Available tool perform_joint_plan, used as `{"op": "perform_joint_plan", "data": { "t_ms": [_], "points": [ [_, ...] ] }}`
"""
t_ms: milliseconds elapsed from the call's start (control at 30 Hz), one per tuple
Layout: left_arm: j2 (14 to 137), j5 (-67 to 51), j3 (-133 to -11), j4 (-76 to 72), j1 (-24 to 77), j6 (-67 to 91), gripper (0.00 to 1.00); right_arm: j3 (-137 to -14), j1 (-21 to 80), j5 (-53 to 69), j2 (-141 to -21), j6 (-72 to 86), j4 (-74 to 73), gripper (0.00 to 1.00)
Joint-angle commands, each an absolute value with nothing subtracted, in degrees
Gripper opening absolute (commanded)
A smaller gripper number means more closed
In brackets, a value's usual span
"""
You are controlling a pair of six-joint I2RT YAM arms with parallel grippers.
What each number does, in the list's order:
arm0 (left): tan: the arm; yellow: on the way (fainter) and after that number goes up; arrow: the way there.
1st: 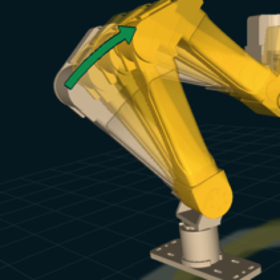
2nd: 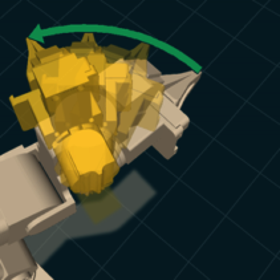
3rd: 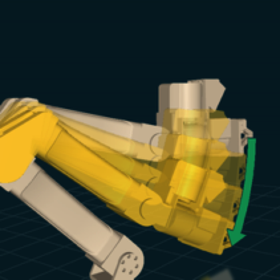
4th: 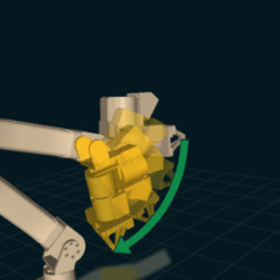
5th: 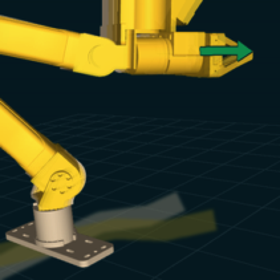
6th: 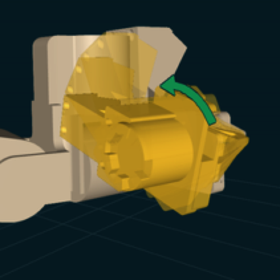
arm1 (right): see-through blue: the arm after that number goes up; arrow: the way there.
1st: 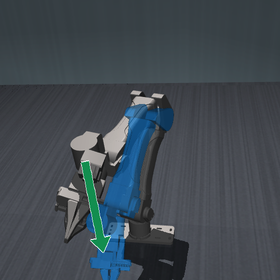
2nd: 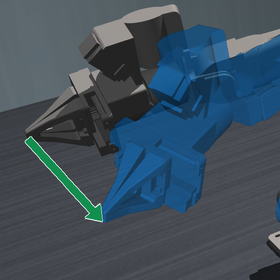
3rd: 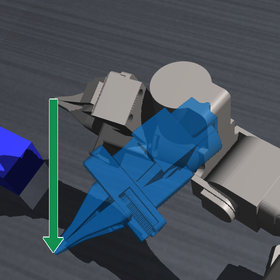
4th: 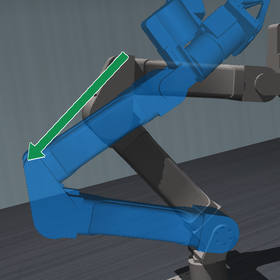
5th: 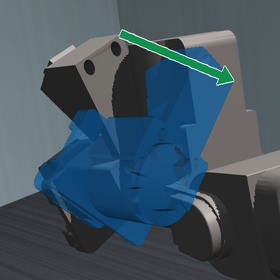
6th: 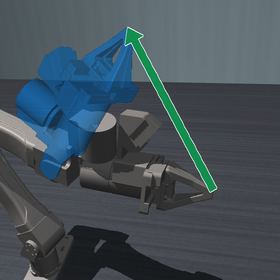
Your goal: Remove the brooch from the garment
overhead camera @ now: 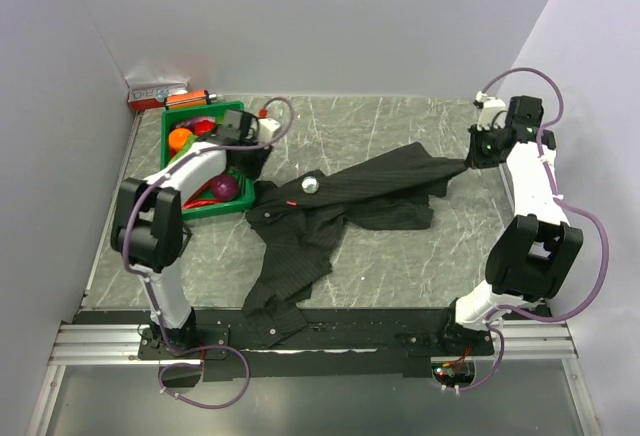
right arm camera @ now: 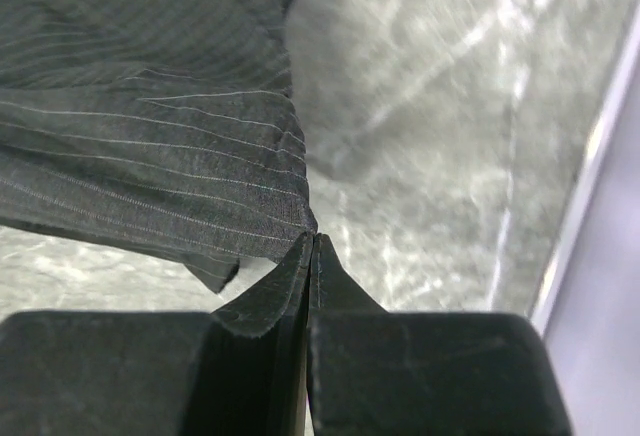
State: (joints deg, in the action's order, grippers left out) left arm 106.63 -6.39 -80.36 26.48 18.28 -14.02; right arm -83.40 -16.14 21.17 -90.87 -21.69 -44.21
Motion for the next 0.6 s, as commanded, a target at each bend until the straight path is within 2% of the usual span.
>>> {"op": "perform_joint_plan", "data": {
  "t_ms": [0,267,433,567],
  "points": [
    [103.54,-0.18,-77.7,31.2,14.42,-18.19,0.42,-83.23,-18.98,16.88,-89.56,-21.53,-40.95,0.0],
    [103.8,2.02,-77.08,29.62,12.74,-20.13,0.43,-85.51,-19.07,16.34,-90.88,-23.2,-42.27,0.0],
    [102.14,-5.8,-80.59,29.45,14.49,-18.19,0.52,-86.65,-19.42,13.11,-91.4,-23.2,-42.97,0.0],
    [101.51,-11.76,-81.47,27.25,17.31,-18.72,0.59,-90.95,-25.55,13.88,-91.84,-22.16,-43.15,0.0]
  ]
}}
